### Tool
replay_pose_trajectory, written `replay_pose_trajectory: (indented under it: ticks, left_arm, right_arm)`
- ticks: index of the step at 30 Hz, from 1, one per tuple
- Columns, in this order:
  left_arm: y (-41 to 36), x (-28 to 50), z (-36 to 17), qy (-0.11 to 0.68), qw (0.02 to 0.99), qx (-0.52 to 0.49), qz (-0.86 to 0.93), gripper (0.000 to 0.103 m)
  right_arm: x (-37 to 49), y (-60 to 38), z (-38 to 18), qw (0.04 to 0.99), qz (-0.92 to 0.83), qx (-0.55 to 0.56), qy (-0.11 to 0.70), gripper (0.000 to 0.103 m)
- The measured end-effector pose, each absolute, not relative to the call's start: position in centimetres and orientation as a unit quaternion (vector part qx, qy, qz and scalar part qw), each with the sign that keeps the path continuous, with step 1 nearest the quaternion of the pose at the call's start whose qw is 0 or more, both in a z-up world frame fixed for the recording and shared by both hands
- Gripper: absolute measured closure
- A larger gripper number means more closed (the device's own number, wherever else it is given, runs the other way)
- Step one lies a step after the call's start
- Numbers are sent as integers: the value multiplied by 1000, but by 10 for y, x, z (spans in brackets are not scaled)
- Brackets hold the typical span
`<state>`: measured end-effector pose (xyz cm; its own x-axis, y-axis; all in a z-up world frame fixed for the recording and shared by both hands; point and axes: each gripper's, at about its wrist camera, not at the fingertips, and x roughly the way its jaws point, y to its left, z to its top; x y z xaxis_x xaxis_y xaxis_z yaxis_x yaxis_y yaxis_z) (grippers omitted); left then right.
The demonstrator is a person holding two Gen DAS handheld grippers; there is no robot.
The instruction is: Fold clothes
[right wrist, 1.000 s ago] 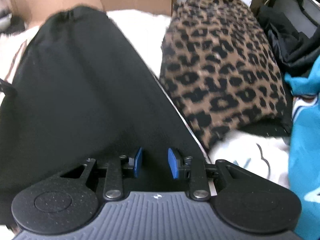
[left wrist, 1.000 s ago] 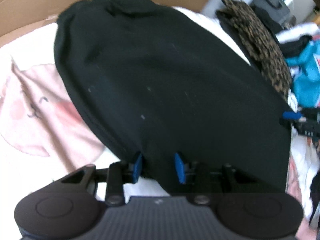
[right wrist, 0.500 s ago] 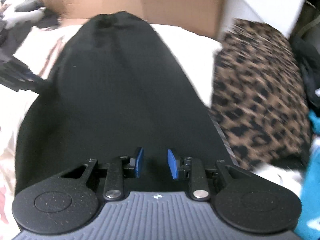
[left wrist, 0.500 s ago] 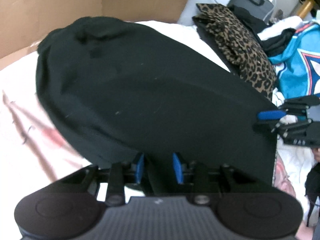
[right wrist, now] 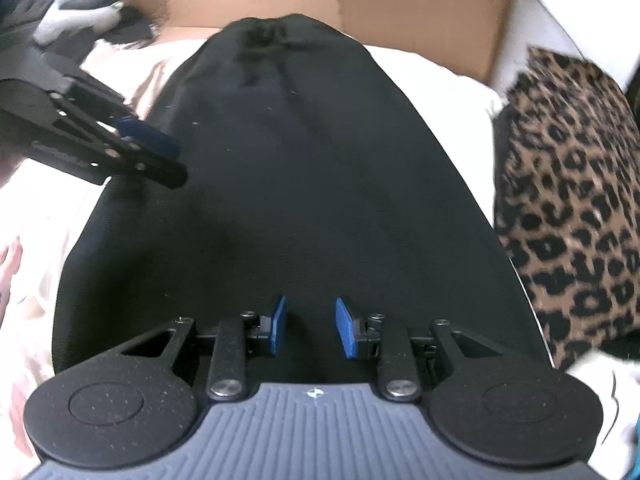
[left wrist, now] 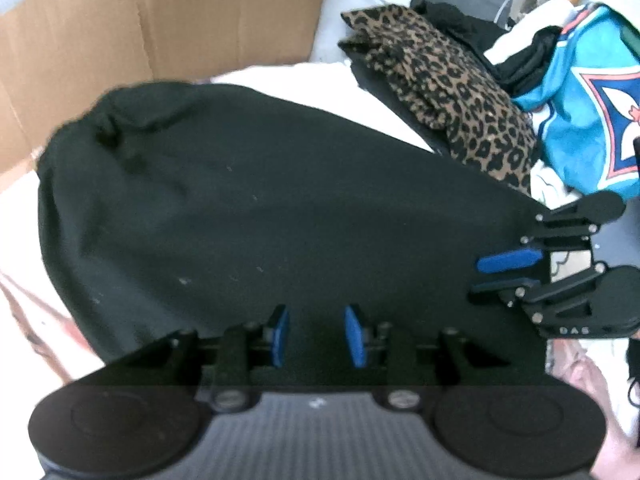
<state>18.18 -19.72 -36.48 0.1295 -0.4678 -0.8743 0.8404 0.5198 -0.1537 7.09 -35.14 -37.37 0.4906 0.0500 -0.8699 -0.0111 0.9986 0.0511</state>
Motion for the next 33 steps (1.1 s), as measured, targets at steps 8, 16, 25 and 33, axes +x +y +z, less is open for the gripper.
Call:
replay_pose_trajectory:
  ticks: [8, 16, 25, 33]
  left_arm:
    - [-210, 158, -400, 514, 681, 227, -470, 69]
    - [-201, 139, -396, 519, 669, 227, -481, 73]
    - [-198, 115, -394, 518, 649, 234, -505, 74]
    - [-197, 102, -393, 532, 624, 218, -529, 74]
  right_arm:
    - [46, -350, -393, 856, 26, 3, 516, 69]
    - [39, -356, -390, 851, 45, -3, 524, 69]
    - [12, -365, -394, 833, 42, 4, 552, 69]
    - [9, -365, -382, 821, 30, -2, 570, 70]
